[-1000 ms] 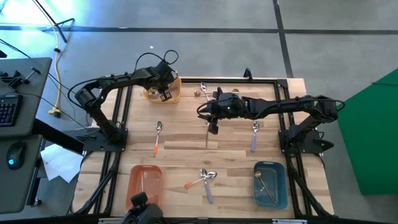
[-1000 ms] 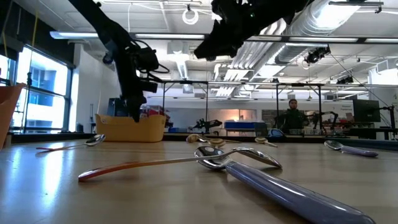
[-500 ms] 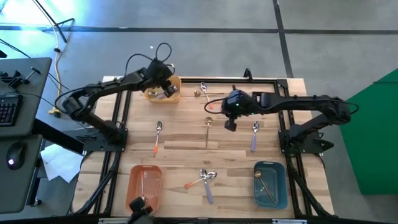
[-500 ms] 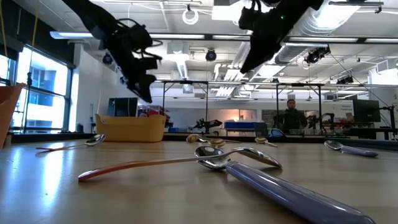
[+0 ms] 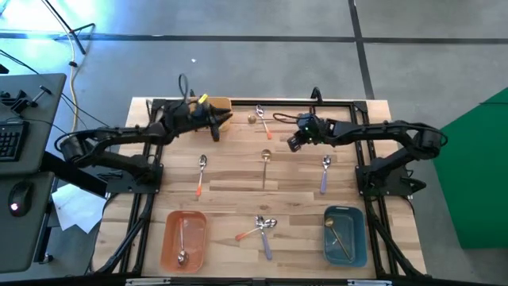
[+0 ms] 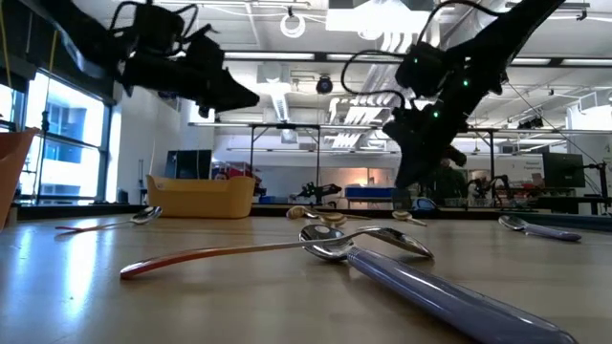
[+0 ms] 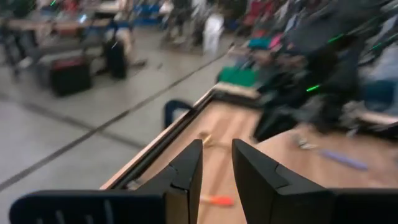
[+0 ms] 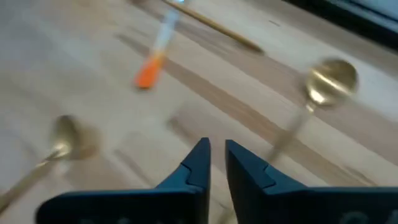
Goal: Sort silverware by color (type)
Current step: Put the golden spoon into the blue bin, then put the orange spoon into the orange bin
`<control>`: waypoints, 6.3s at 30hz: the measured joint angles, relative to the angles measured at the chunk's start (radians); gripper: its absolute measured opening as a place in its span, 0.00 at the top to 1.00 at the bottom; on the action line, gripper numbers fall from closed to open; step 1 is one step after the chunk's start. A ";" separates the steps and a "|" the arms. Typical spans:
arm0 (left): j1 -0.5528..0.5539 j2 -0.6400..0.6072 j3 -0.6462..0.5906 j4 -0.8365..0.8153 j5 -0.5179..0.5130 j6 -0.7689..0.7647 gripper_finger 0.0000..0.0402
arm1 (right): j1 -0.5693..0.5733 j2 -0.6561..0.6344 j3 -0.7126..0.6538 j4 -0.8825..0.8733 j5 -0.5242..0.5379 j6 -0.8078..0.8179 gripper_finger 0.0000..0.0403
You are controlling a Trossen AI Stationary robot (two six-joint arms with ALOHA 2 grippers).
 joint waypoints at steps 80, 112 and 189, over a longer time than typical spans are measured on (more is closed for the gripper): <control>0.003 0.012 -0.174 0.377 0.055 -0.008 0.82 | 0.960 -0.049 0.513 -0.880 -0.221 1.261 0.99; -0.004 0.012 -0.174 0.320 0.064 -0.015 0.82 | 1.359 0.225 0.514 -0.957 -0.303 1.847 0.99; -0.102 0.012 -0.025 -0.157 0.229 0.114 0.82 | 0.443 -0.091 -0.153 0.568 -0.071 -0.359 1.00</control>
